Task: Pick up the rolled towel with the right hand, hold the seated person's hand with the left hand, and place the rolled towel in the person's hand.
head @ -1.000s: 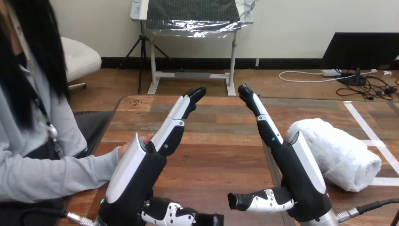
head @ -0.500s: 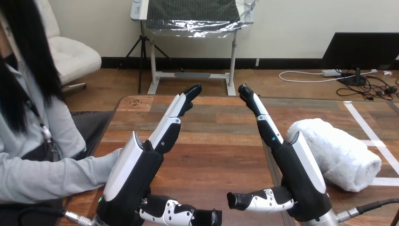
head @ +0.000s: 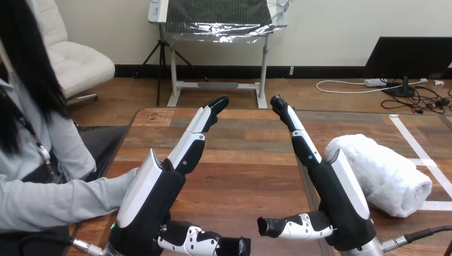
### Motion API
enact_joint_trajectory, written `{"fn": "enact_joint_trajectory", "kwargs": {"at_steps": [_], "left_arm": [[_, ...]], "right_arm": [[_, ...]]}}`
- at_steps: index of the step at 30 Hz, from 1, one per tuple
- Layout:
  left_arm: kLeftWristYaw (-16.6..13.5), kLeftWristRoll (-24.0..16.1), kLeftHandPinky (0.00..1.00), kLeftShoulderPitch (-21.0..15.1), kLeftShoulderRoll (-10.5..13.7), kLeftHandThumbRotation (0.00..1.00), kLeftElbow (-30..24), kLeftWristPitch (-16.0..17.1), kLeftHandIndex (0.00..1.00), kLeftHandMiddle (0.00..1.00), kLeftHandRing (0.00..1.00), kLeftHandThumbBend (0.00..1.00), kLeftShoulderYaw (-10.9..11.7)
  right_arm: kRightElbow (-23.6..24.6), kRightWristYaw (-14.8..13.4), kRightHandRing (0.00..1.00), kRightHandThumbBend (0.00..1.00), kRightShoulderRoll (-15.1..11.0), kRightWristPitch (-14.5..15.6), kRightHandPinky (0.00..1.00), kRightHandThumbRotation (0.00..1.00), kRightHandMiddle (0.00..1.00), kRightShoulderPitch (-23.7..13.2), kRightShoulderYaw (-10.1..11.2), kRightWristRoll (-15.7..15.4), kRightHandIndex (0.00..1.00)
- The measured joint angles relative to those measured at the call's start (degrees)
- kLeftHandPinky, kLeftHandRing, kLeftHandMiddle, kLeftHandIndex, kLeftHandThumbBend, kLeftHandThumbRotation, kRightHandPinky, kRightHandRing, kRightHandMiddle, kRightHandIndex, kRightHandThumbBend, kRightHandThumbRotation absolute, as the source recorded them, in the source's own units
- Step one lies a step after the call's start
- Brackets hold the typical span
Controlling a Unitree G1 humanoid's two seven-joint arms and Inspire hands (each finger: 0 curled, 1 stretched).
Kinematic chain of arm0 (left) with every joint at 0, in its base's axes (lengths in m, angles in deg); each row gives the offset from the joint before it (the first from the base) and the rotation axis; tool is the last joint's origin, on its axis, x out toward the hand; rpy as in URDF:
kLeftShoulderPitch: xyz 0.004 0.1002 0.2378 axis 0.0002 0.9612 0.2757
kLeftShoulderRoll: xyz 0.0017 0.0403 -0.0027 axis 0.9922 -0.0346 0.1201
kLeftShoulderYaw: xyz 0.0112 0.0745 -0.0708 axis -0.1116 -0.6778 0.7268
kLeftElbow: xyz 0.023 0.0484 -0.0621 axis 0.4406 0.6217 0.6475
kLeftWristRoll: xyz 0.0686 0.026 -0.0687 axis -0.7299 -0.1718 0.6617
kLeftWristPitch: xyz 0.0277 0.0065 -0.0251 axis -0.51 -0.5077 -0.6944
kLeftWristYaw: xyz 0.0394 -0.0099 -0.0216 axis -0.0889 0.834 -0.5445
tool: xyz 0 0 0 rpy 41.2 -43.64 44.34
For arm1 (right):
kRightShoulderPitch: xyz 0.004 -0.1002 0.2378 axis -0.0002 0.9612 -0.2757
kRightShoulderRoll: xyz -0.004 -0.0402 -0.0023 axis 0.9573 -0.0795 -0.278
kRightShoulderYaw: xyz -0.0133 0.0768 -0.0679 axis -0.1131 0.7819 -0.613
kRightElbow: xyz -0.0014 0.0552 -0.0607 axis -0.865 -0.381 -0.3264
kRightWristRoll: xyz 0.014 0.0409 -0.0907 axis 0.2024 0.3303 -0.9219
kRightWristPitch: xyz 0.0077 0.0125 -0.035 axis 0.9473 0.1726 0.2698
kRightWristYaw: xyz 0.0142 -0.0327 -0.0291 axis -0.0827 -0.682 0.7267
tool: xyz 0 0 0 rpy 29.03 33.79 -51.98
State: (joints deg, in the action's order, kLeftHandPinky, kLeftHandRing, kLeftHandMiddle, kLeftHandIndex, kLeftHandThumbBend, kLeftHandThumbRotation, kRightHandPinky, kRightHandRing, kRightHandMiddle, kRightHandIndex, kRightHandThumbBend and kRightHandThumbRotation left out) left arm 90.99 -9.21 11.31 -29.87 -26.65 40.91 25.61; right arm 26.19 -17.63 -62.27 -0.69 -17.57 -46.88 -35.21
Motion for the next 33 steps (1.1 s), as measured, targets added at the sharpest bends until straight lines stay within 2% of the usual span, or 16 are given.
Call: {"fn": "enact_joint_trajectory", "kwargs": {"at_steps": [12,19,33], "left_arm": [[0.0,-0.07,0.95,-0.14,0.0,0.7,0.0,0.0,1.0,1.0,1.0,1.0,0.02],[0.0,-0.02,0.95,-0.19,0.0,0.69,0.0,-0.02,1.0,1.0,1.0,1.0,0.01],[0.08,1.14,0.98,-0.29,0.0,0.68,0.07,-0.02,1.0,1.0,1.0,1.0,-0.09]], "right_arm": [[0.0,-3.73,1.0,1.0,-0.29,1.77,0.99,0.77,1.0,-0.23,1.26,-3.27,1.0],[0.0,-4.35,1.0,1.0,-0.95,3.87,0.99,0.77,0.99,-1.43,2.56,-2.8,1.0],[-0.39,-6.43,1.0,1.0,-5.36,9.28,0.97,0.79,1.0,-6.06,5.72,-1.88,1.0]]}}
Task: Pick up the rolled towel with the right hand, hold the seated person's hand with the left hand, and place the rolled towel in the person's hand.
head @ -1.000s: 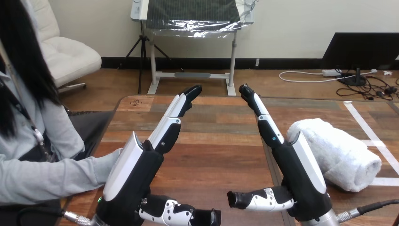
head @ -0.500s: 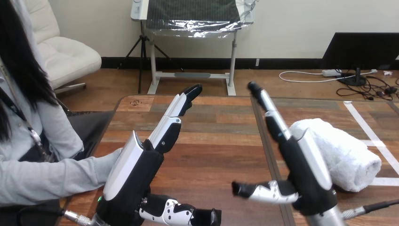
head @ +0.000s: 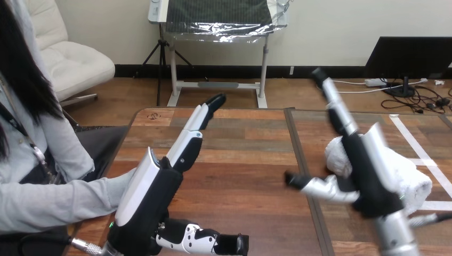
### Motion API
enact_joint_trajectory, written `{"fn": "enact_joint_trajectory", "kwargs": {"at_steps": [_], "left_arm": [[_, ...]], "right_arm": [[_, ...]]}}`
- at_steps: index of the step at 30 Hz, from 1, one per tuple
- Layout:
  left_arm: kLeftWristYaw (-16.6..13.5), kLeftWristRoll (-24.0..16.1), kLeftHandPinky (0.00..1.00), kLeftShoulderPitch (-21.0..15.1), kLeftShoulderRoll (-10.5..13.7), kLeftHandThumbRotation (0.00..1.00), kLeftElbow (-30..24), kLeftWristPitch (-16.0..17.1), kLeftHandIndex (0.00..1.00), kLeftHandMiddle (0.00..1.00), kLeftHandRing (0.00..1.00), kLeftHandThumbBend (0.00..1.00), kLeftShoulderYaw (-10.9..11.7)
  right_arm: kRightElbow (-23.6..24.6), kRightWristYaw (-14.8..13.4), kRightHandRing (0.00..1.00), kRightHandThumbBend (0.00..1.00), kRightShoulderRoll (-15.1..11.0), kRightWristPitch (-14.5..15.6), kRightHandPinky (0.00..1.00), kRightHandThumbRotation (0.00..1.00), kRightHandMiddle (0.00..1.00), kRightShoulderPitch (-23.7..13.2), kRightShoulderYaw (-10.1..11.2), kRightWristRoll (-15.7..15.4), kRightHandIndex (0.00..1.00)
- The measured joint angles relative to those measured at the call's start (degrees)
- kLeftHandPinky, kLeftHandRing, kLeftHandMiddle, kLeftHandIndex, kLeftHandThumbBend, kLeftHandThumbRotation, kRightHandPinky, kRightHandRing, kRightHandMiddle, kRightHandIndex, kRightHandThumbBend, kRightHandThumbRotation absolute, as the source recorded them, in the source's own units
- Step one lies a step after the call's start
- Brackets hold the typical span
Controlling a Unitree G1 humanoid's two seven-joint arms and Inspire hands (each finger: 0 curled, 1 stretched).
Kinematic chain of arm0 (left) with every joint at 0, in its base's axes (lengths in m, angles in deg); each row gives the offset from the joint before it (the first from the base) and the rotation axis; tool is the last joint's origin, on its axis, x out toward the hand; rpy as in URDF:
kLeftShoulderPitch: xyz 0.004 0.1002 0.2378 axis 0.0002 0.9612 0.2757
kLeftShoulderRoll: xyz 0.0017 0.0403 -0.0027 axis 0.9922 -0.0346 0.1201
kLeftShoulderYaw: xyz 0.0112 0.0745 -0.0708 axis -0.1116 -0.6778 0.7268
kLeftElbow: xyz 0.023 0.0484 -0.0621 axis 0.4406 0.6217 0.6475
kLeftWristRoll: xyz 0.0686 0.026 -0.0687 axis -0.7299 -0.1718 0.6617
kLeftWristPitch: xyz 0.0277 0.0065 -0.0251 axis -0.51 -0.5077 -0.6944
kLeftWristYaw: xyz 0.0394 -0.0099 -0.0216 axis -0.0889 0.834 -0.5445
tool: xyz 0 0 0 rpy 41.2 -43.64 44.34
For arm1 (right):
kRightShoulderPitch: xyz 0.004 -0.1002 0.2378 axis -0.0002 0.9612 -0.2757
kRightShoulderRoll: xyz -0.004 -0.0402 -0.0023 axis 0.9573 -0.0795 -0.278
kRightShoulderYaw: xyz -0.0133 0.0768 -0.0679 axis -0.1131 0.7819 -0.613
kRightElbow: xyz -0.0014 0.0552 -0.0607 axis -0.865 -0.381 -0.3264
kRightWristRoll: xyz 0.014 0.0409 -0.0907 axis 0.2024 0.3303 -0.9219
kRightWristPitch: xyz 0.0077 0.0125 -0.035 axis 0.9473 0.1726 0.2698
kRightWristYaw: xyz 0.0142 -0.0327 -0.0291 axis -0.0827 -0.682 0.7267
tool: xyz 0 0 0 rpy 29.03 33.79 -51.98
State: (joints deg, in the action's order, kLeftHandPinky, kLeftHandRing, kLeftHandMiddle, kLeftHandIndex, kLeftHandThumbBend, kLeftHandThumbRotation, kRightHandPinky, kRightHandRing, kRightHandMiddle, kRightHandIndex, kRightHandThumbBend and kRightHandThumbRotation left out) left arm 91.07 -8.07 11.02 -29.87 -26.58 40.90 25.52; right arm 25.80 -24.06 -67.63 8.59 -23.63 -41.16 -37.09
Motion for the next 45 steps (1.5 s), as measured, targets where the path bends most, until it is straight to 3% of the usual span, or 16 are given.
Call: {"fn": "enact_joint_trajectory", "kwargs": {"at_steps": [8,21,39,45], "left_arm": [[0.37,0.29,1.0,-0.05,-0.01,0.67,0.0,0.0,1.0,1.0,1.0,1.0,-0.22],[0.39,0.28,1.0,-0.05,-0.03,0.68,0.0,-0.01,1.0,1.0,1.0,1.0,-0.26],[0.42,0.41,1.0,-0.05,-0.02,0.68,0.0,0.03,1.0,1.0,1.0,1.0,-0.33],[0.43,0.41,1.0,-0.05,-0.02,0.68,0.0,0.02,1.0,1.0,1.0,1.0,-0.33]], "right_arm": [[-0.57,-0.03,1.0,1.0,-2.15,4.61,0.98,0.79,1.0,-3.61,1.46,2.48,1.0],[-1.04,0.62,1.0,1.0,-5.04,13.58,0.98,0.81,0.99,-8.35,2.08,5.73,1.0],[-5.69,1.18,0.99,1.0,-9.03,23.49,0.92,0.79,0.97,-14.02,2.0,5.67,0.99],[-8.33,1.19,0.99,1.0,-10.2,25.31,0.91,0.77,0.95,-16.2,1.72,5.48,0.98]]}}
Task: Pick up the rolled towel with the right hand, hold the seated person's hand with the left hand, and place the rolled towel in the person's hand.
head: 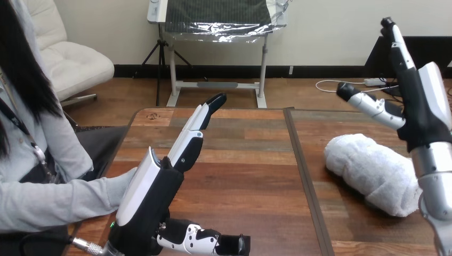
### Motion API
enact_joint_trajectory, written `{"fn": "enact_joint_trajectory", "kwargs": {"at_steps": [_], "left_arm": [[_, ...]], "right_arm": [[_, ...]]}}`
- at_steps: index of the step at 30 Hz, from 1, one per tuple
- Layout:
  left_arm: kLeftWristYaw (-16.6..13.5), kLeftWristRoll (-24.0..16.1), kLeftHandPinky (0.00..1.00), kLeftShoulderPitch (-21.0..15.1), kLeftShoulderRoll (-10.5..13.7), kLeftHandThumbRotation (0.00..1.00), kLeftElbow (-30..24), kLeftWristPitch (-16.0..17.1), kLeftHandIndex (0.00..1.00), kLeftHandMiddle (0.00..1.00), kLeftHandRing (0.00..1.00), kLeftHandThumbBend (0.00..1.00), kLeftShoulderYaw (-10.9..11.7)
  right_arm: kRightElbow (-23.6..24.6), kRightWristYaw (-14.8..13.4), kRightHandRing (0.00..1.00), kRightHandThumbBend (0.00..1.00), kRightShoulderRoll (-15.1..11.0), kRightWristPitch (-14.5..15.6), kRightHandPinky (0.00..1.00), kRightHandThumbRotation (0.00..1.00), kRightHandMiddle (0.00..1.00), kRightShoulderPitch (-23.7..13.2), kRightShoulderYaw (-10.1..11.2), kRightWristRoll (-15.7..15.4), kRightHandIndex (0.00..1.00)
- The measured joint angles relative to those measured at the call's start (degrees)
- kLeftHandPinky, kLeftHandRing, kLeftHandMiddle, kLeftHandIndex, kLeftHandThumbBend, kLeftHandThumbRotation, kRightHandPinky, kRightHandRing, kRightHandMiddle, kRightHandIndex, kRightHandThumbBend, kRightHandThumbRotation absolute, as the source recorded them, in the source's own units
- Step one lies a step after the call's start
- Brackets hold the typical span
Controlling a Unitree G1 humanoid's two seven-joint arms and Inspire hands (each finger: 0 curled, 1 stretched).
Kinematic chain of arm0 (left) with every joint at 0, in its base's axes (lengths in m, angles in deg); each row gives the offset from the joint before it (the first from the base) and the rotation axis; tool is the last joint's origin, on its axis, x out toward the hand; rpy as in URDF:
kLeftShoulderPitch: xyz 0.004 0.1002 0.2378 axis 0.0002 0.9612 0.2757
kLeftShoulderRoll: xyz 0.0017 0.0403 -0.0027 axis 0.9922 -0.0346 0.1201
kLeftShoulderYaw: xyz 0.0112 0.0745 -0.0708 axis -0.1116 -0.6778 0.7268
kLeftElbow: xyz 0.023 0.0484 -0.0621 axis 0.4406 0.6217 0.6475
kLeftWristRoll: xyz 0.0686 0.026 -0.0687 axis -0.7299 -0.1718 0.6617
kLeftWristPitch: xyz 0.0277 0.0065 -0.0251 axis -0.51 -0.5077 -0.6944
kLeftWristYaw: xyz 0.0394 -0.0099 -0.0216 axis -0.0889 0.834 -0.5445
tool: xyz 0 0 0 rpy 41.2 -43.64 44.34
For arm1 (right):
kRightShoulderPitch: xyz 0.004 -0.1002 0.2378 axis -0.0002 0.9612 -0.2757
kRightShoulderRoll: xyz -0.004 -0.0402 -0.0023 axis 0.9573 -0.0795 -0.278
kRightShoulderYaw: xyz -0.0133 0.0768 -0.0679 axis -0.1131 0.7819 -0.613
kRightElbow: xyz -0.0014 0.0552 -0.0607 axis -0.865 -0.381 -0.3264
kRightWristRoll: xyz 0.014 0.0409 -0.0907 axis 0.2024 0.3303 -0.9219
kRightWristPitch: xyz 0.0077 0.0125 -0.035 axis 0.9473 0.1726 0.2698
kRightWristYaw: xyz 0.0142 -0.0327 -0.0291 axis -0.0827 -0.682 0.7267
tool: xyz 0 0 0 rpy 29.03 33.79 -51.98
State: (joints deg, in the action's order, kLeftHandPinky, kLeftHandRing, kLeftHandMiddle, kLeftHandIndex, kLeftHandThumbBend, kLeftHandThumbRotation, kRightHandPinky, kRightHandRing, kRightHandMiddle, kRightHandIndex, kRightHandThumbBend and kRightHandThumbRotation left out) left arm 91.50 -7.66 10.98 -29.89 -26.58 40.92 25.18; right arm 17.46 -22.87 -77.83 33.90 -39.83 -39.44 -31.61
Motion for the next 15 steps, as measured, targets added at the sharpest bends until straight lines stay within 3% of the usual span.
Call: {"fn": "enact_joint_trajectory", "kwargs": {"at_steps": [15], "left_arm": [[0.1,0.2,1.0,0.03,-0.02,0.68,-0.01,-0.01,1.0,1.0,1.0,1.0,-0.09]], "right_arm": [[-10.67,-0.17,0.97,1.0,-1.83,2.76,0.87,0.72,0.95,-6.94,-1.41,-1.77,0.98]]}}
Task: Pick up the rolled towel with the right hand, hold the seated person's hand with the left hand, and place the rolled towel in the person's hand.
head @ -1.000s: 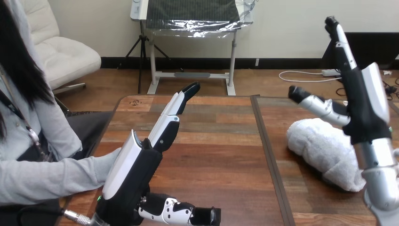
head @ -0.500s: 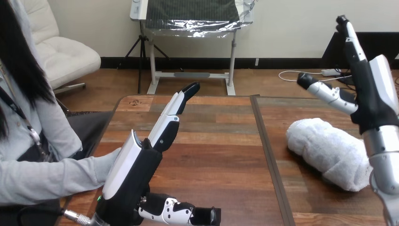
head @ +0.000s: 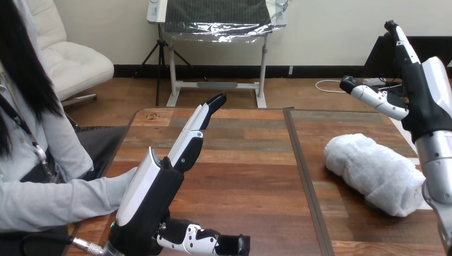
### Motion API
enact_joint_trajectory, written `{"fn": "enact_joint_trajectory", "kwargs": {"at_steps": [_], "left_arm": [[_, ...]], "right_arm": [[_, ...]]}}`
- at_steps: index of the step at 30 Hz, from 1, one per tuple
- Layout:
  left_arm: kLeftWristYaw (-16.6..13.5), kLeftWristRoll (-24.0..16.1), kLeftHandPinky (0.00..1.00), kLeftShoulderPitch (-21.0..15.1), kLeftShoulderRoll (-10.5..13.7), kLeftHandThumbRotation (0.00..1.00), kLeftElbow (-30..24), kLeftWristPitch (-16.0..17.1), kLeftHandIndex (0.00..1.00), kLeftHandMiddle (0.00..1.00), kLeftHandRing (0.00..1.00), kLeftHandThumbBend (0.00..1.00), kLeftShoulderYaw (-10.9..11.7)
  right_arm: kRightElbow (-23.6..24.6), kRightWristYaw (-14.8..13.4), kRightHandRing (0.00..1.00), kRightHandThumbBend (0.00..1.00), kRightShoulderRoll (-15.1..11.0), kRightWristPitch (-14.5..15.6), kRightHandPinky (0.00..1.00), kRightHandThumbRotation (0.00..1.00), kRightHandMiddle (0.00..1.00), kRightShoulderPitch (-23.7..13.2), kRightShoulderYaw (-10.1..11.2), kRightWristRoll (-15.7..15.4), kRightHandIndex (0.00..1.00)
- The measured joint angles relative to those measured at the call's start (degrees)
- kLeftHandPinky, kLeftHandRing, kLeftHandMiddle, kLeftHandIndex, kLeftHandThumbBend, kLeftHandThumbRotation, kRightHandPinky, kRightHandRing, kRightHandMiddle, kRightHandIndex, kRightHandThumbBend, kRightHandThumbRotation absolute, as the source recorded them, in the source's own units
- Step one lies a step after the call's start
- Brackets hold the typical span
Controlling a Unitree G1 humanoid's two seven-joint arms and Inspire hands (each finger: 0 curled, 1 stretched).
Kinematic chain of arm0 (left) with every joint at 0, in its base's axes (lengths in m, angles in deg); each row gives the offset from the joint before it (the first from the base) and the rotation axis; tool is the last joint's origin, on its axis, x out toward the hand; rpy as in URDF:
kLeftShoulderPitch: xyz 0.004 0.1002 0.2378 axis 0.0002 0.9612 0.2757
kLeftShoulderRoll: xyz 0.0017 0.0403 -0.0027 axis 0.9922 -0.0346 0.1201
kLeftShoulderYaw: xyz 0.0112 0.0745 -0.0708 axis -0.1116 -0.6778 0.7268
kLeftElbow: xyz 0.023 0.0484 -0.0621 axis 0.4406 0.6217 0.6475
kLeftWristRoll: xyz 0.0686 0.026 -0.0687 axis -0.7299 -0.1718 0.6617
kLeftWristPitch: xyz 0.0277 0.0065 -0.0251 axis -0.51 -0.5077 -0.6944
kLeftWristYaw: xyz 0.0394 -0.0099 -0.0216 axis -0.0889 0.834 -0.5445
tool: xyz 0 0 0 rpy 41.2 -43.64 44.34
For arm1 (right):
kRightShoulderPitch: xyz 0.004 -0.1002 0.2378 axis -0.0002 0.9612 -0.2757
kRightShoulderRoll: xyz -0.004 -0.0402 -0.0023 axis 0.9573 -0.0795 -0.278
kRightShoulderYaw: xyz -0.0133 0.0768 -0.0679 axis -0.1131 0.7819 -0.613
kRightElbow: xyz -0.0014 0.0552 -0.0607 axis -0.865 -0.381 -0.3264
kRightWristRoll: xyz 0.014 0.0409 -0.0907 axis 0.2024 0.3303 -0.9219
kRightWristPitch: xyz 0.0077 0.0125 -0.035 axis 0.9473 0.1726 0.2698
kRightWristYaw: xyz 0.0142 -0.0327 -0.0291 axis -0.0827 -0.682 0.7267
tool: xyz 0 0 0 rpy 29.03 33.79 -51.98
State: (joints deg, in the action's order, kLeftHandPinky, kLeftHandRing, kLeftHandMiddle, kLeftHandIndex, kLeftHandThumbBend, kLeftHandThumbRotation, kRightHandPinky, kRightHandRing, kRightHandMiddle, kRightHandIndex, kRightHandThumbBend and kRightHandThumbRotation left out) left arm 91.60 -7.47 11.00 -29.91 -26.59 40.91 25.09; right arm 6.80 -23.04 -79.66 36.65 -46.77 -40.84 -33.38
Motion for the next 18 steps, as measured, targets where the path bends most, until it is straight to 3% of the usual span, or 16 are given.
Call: {"fn": "enact_joint_trajectory", "kwargs": {"at_steps": [18], "left_arm": [[-0.01,0.35,0.99,0.07,-0.33,0.69,-0.06,0.0,1.0,1.0,1.0,1.0,-0.02]], "right_arm": [[-15.71,-0.18,0.98,1.0,-0.51,3.86,0.84,0.65,0.95,-7.69,-3.77,-1.62,0.96]]}}
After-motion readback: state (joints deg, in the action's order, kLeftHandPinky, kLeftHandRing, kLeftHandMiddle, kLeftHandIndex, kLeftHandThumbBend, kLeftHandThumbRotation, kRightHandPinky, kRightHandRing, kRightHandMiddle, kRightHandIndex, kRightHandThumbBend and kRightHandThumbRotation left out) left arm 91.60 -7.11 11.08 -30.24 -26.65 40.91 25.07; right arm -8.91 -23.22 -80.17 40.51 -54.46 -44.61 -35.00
